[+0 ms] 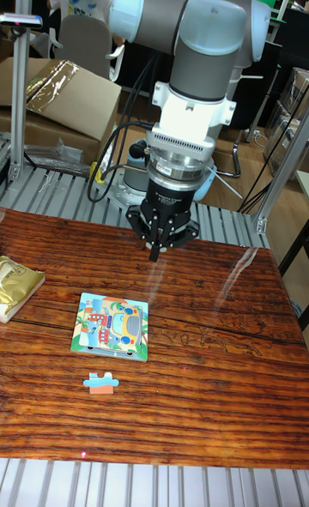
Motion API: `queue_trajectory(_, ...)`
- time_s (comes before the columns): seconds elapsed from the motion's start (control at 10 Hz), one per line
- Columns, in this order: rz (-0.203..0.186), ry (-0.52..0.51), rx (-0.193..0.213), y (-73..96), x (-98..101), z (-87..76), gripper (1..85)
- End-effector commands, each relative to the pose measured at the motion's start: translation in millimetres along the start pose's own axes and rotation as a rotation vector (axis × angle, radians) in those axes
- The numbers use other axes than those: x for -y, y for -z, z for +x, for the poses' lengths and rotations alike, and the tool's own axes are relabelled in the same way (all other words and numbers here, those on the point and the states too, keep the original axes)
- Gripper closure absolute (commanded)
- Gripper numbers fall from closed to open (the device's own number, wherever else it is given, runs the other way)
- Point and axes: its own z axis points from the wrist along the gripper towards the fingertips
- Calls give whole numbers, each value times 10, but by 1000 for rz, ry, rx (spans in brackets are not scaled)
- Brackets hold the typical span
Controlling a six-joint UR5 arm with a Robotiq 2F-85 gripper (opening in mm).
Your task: Assemble one piece of a puzzle
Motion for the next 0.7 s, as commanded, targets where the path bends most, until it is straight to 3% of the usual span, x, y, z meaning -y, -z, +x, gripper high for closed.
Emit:
queue_trajectory(0.0, -11, -12, 50, -144, -49, -185, 843)
queue_trajectory(0.6, -17, -7, 53, -290, -42, -176, 843)
